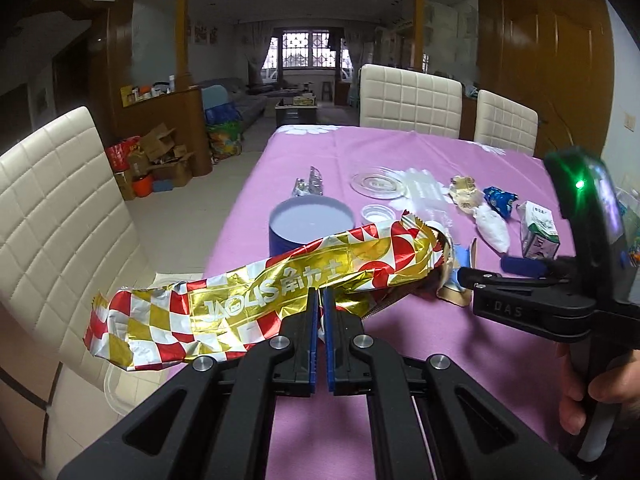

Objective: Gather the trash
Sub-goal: 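Grasp the torn blue-and-white box with the right gripper, then carry the wrapper and box to the clear bin and release both, then grasp the blue round tin with the left gripper while the right grasps the brown bottle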

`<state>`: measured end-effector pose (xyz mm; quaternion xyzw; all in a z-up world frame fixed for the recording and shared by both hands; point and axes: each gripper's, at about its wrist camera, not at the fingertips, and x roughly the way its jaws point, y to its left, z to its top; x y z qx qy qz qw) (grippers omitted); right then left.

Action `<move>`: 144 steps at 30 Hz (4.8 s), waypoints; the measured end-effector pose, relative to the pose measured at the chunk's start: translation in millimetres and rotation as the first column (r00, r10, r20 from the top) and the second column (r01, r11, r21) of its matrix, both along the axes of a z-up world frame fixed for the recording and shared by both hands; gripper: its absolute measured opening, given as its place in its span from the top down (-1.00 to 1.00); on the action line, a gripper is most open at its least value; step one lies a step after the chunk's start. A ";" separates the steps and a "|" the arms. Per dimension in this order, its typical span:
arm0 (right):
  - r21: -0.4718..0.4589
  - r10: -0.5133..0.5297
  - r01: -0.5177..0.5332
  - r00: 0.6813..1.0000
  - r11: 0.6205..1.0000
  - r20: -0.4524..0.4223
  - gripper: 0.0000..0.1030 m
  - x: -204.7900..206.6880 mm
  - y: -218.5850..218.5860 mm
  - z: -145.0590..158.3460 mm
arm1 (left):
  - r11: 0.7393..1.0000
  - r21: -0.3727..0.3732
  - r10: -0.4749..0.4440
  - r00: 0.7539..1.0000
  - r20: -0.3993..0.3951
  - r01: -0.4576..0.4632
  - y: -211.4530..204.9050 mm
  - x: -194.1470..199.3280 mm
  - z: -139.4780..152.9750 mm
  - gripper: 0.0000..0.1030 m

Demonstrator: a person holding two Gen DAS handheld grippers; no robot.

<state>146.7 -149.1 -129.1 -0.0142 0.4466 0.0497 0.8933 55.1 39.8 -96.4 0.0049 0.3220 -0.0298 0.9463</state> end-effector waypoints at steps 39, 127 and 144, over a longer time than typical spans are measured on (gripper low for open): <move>-0.070 0.278 -0.270 0.909 0.960 0.310 0.89 -30.8 103.0 71.6 | 0.953 -0.047 0.302 0.950 0.079 -0.299 106.4 -14.0 11.8 0.94; -0.044 0.253 -0.250 0.929 0.967 0.271 -0.68 -11.6 117.0 55.8 | 0.975 -0.065 0.213 0.977 0.030 -0.211 101.0 11.6 3.2 -0.79; 0.002 0.131 -0.132 0.985 0.991 0.110 -0.35 18.9 58.5 10.4 | 0.999 -0.044 0.022 0.999 -0.036 -0.024 30.1 48.6 -8.2 -0.79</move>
